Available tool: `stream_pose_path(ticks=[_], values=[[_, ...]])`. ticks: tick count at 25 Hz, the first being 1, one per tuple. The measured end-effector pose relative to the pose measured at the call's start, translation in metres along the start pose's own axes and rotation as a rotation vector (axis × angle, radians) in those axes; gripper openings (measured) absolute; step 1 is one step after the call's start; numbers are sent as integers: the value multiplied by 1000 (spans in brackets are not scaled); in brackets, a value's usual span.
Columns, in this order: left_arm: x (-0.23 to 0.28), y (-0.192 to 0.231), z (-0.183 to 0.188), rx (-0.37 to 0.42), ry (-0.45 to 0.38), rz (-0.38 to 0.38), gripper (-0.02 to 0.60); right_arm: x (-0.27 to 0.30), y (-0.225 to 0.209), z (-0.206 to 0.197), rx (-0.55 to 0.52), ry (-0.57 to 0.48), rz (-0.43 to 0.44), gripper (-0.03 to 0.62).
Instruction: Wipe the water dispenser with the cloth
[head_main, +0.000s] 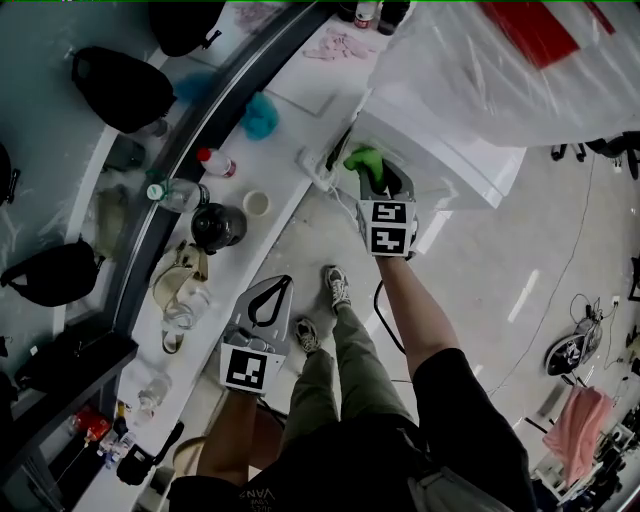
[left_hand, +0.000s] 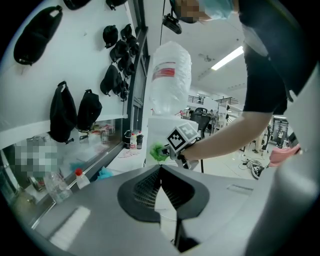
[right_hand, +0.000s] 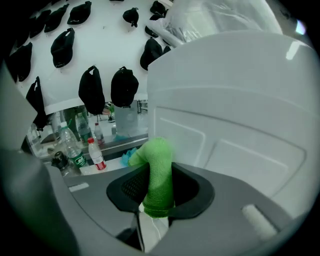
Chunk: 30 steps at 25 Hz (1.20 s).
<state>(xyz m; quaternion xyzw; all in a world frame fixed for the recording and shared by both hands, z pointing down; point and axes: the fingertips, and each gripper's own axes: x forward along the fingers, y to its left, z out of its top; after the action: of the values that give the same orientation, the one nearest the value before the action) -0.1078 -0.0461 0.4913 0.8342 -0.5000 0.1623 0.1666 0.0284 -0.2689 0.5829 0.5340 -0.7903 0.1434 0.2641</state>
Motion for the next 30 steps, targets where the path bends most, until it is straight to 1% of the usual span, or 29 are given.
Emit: stream_pose_path(ticks=[4,7,12,20,23,25,30], values=[[6,-14,2,26,-1,-46,2,-24,-27,-21,22,22,-48,115],[12,-30,4,44,-3,-95,2,-49,-54,-42,41,55,-93,115],[22,-57,11,82,-15,-172,2,-84,-95,-69,63,60,-171,115],[28,-85,16,119,-20,-239,2,-124,-137,-98,84,94,-265,115],[27,-89,19,122,-23,-246,2,-131,-144,-103,105,95,-284,115],[27,-89,19,117,-25,-245,2,-135,-141,-104,124,87,-281,115],[22,-82,11,96,-19,-225,2,-124,-102,-102,119,73,-200,115]])
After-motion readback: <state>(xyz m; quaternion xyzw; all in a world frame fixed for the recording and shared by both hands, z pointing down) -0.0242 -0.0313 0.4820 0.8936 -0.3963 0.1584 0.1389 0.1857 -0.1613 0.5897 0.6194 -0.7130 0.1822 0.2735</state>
